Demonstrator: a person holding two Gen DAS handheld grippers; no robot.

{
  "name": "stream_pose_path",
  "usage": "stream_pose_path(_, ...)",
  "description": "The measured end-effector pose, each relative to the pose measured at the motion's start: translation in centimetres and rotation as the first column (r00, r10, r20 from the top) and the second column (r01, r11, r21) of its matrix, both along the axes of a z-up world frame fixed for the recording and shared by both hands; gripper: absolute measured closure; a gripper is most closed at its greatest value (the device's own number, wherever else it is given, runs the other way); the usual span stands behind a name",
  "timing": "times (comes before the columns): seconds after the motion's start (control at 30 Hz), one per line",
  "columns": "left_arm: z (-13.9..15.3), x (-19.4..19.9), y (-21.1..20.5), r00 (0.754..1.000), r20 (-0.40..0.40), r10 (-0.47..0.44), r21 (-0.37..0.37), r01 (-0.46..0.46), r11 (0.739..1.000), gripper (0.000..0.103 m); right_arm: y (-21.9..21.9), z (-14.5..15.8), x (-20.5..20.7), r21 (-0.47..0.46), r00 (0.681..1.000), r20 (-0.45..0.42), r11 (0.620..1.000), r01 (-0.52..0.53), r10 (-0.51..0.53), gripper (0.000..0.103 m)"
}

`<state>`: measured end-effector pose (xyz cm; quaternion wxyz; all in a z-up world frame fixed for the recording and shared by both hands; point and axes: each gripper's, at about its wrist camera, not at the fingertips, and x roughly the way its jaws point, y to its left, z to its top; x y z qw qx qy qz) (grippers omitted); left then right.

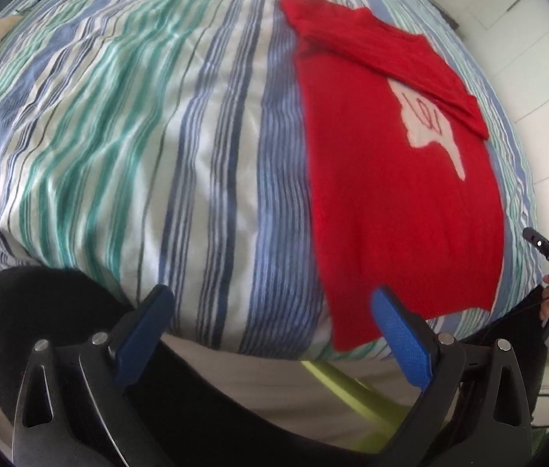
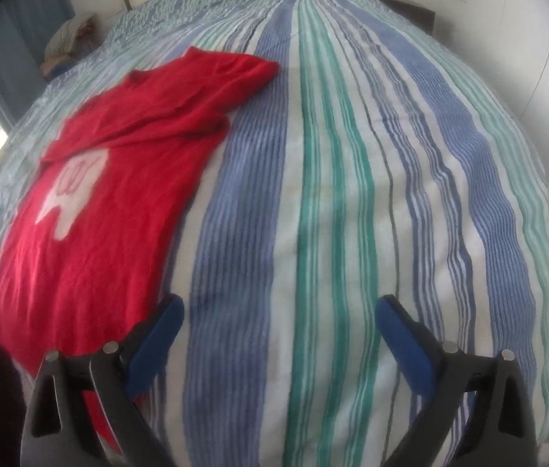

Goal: Fold small clothes
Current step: 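Move both grippers to the sweater hem and close them on it, then lift the hem with both grippers, fold it over toward the collar, release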

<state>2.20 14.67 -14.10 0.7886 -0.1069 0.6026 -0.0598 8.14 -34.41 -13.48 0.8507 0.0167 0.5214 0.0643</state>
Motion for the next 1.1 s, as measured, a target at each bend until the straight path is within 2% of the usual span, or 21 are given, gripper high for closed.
stream_pose_path(0.1,-1.0,0.2,-1.8,0.999,-0.034,-0.035,0.0,0.035,0.999,0.003,2.0,1.0,-2.5,0.135,0.996,-0.055,0.989,-0.061,0.069,0.005)
stream_pose_path(0.17,-1.7,0.6,-2.6,0.997,-0.059,-0.043,-0.02,0.042,0.999,0.011,3.4,0.4,-4.0,0.239,0.99,-0.105,0.968,-0.072,0.099,0.005)
stream_pose_path(0.2,-1.9,0.6,-3.0,0.996,-0.07,-0.048,-0.039,0.045,0.998,0.02,4.1,-0.1,-4.8,0.274,0.985,-0.132,0.959,-0.072,0.112,0.005)
stream_pose_path(0.27,-2.4,0.6,-3.6,0.994,-0.092,-0.055,-0.072,0.048,0.996,0.028,5.4,-1.2,-5.9,0.313,0.976,-0.172,0.947,-0.074,0.133,0.007)
stream_pose_path(0.3,-2.6,0.5,-3.9,0.993,-0.099,-0.059,-0.076,0.051,0.996,0.032,5.9,-1.8,-6.4,0.324,0.972,-0.186,0.943,-0.08,0.147,0.012)
stream_pose_path(0.37,-2.9,0.4,-4.6,0.992,-0.106,-0.068,-0.078,0.06,0.995,0.047,6.8,-3.1,-6.9,0.326,0.963,-0.22,0.942,-0.08,0.157,0.022)
stream_pose_path(0.4,-3.1,0.4,-4.9,0.991,-0.114,-0.074,-0.085,0.064,0.994,0.066,7.1,-3.8,-6.9,0.329,0.959,-0.236,0.941,-0.072,0.156,0.028)
stream_pose_path(0.43,-3.2,0.4,-5.0,0.989,-0.124,-0.077,-0.1,0.065,0.993,0.095,7.3,-4.5,-6.7,0.337,0.956,-0.252,0.94,-0.058,0.149,0.035)
stream_pose_path(0.47,-3.4,0.5,-5.0,0.987,-0.139,-0.075,-0.117,0.059,0.991,0.099,7.5,-5.2,-6.6,0.357,0.951,-0.27,0.933,-0.048,0.152,0.043)
stream_pose_path(0.5,-3.4,0.5,-4.8,0.987,-0.144,-0.066,-0.121,0.049,0.991,0.1,7.8,-5.9,-6.5,0.374,0.942,-0.292,0.926,-0.045,0.163,0.072)
stream_pose_path(0.53,-3.1,0.4,-4.6,0.987,-0.144,-0.064,-0.128,0.046,0.991,0.1,8.0,-6.3,-6.6,0.367,0.935,-0.313,0.929,-0.04,0.164,0.098)
stream_pose_path(0.6,-1.9,0.3,-3.9,0.989,-0.136,-0.052,-0.164,0.029,0.986,0.101,7.7,-5.7,-6.4,0.379,0.936,-0.314,0.925,-0.028,0.157,0.098)
stream_pose_path(0.67,-0.2,0.8,-3.1,0.993,-0.118,-0.031,-0.239,0.002,0.971,0.101,7.1,-3.8,-6.1,0.403,0.95,-0.278,0.915,-0.023,0.146,0.099)
stream_pose_path(0.77,2.8,3.4,-2.0,0.999,-0.049,0.006,-0.326,-0.022,0.945,0.101,6.0,-0.6,-4.4,0.471,0.971,-0.203,0.882,-0.013,0.123,0.099)
stream_pose_path(0.83,4.6,6.7,-1.7,1.0,0.007,0.031,-0.355,-0.026,0.935,0.101,5.5,1.3,-2.1,0.497,0.984,-0.143,0.867,-0.021,0.105,0.099)
stream_pose_path(0.93,6.4,13.0,-1.6,0.993,0.106,0.049,-0.337,-0.011,0.941,0.101,4.9,3.5,3.2,0.513,0.996,-0.062,0.858,-0.024,0.064,0.099)
stream_pose_path(1.03,6.0,21.1,-2.2,0.989,0.125,0.082,-0.319,-0.038,0.947,0.101,4.4,4.9,9.9,0.487,0.999,0.021,0.873,-0.031,0.024,0.099)
stream_pose_path(1.1,5.3,26.4,-2.7,0.984,0.144,0.101,-0.288,-0.056,0.956,0.1,4.1,5.0,14.8,0.485,0.999,0.037,0.874,-0.002,-0.019,0.099)
